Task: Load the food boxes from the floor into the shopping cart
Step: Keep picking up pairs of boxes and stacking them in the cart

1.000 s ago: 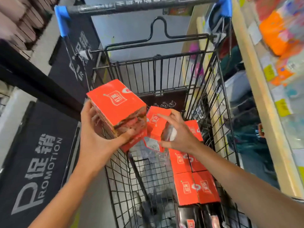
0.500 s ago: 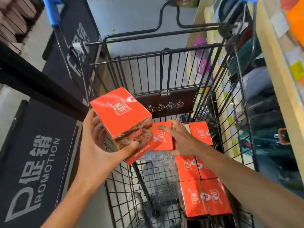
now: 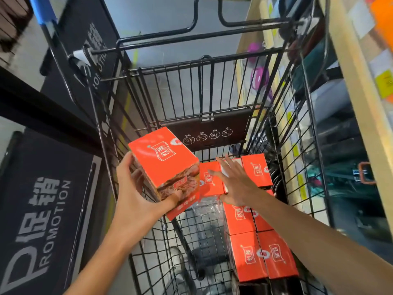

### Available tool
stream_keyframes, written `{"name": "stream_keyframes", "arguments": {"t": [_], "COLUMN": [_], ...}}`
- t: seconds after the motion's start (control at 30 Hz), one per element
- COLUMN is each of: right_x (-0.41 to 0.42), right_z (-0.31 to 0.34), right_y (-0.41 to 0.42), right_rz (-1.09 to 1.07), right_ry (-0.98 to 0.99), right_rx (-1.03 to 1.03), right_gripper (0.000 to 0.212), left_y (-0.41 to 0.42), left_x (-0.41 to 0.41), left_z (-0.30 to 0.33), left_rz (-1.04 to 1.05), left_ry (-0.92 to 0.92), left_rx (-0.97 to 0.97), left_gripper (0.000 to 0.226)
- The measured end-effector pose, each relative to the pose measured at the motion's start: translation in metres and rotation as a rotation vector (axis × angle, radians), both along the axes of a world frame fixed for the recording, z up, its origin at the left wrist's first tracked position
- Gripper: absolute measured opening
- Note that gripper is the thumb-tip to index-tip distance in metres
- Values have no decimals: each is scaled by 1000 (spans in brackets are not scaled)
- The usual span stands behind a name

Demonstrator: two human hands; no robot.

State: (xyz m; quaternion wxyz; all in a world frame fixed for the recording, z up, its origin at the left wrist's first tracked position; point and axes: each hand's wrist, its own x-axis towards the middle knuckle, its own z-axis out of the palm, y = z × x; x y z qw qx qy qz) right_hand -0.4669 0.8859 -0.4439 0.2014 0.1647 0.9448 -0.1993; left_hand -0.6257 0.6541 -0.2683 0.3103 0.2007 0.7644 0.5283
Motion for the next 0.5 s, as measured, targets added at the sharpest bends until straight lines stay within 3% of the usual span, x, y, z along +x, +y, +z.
{"name": "stream_keyframes", "arguments": {"t": [0.17, 0.43, 0.5], "right_x": [7, 18, 24], "right_z": [4, 2, 2], "right_y": [-5, -9, -9], "right_rz": [-36, -134, -192], "right_ry": [12, 66, 105], "right_rx": [-7, -43, -78], "right_gripper": [90, 88, 89], "left_y": [14, 45, 50], "left_x": [-3, -18, -21], "left_z": [-25, -62, -74], "left_rz": [-139, -260, -269], "left_ry": [-6, 246, 221], "left_rx": [-113, -407, -433], "left_gripper": [127, 127, 128]}}
